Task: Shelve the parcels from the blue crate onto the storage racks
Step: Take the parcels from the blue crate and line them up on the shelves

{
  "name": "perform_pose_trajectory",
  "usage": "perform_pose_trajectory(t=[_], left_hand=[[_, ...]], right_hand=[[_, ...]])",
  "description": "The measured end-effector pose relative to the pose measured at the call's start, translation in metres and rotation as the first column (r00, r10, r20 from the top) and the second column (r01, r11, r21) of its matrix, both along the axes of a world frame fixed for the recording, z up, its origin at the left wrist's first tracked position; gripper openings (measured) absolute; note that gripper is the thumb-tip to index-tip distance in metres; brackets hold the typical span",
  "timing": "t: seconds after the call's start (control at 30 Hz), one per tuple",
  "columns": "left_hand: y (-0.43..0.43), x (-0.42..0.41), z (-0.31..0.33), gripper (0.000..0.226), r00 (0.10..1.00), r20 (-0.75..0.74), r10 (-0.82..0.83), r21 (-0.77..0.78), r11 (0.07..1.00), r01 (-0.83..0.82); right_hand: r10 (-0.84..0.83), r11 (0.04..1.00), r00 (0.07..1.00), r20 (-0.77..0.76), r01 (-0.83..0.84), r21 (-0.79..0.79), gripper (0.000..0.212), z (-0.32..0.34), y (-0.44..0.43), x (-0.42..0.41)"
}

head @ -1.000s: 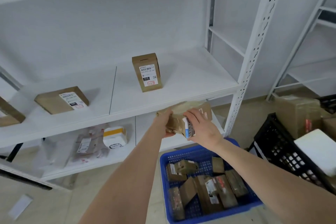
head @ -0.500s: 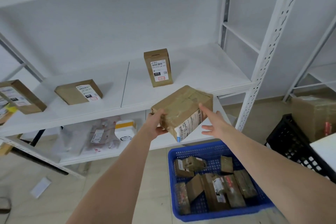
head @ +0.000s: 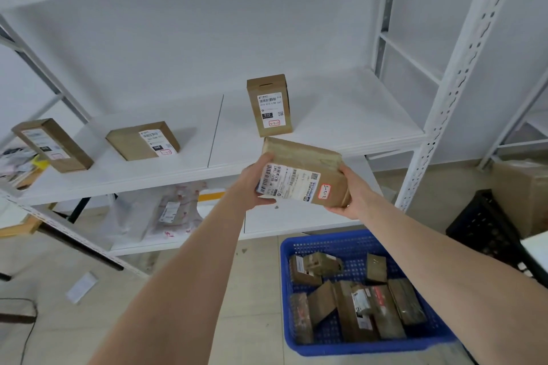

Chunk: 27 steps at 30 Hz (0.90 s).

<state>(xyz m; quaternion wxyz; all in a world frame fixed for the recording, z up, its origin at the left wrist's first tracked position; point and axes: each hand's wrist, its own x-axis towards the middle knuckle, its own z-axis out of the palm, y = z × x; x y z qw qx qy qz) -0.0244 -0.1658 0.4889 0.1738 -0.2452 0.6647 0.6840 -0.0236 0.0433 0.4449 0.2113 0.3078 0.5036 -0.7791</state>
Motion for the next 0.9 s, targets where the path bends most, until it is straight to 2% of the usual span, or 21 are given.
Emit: perform_pose_trajectory(t=[0.07, 0.2, 0.3, 0.4, 0.47, 0.53, 0.57, 0.63, 0.67, 0.7, 0.77, 0.8, 0.9], left_hand=[[0.004, -0.001, 0.003, 0.047, 0.999, -0.047, 0.02, 0.0, 1.0, -0.02], [0.007, -0.009, 0.011, 0.055, 0.976, -0.158, 0.152, -0.066, 0.984, -0.164], [0.009, -0.012, 0.016, 0.05, 0.949, -0.224, 0.223, 0.011, 0.974, -0.227], [0.014, -0.006, 0.011, 0.04, 0.961, -0.221, 0.165, 0.09, 0.985, -0.148], [0.018, 0.001, 0.005, 0.047, 0.97, -0.226, 0.091, 0.17, 0.984, -0.053], [0.02, 0.004, -0.002, 0.051, 0.971, -0.224, 0.079, 0.184, 0.982, -0.038], [0.021, 0.006, -0.002, 0.046, 0.972, -0.212, 0.104, 0.156, 0.985, -0.071], [0.021, 0.005, -0.001, 0.033, 0.972, -0.188, 0.141, 0.094, 0.988, -0.125], [0.021, 0.004, -0.001, 0.027, 0.973, -0.183, 0.143, 0.075, 0.988, -0.131], [0.021, 0.004, 0.0, 0.024, 0.972, -0.186, 0.142, 0.056, 0.989, -0.133], [0.02, 0.005, 0.003, 0.026, 0.972, -0.203, 0.122, 0.028, 0.993, -0.118], [0.019, 0.005, 0.003, 0.028, 0.972, -0.213, 0.095, 0.019, 0.995, -0.093], [0.012, 0.007, 0.009, 0.032, 0.971, -0.238, -0.001, 0.011, 1.0, 0.004]], right_hand=[[0.002, 1.0, 1.0, 0.014, -0.002, -0.011, 0.048, -0.003, -0.002, 0.0], [0.127, 0.991, 0.992, 0.024, -0.128, 0.03, 0.048, -0.003, -0.001, 0.001], [0.167, 0.983, 0.985, 0.039, -0.163, -0.089, 0.047, 0.001, -0.007, 0.002], [0.175, 0.976, 0.984, 0.042, -0.168, -0.138, 0.047, 0.002, -0.014, 0.004], [0.211, 0.97, 0.977, 0.03, -0.205, -0.133, 0.049, 0.002, -0.017, 0.004], [0.246, 0.968, 0.969, 0.0, -0.246, -0.054, 0.054, 0.004, -0.021, 0.004], [0.268, 0.963, 0.963, -0.028, -0.267, 0.037, 0.064, 0.004, -0.022, 0.002], [0.346, 0.899, 0.932, -0.111, -0.295, 0.324, 0.079, 0.008, -0.024, 0.002], [0.396, 0.856, 0.904, -0.161, -0.3, 0.421, 0.074, 0.011, -0.026, 0.002], [0.434, 0.837, 0.879, -0.2, -0.31, 0.452, 0.062, 0.013, -0.028, 0.001], [0.458, 0.847, 0.863, -0.213, -0.351, 0.399, 0.043, 0.015, -0.033, -0.002], [0.453, 0.861, 0.866, -0.211, -0.365, 0.354, 0.04, 0.015, -0.035, -0.001], [0.42, 0.896, 0.885, -0.203, -0.37, 0.244, 0.047, 0.017, -0.037, -0.002]])
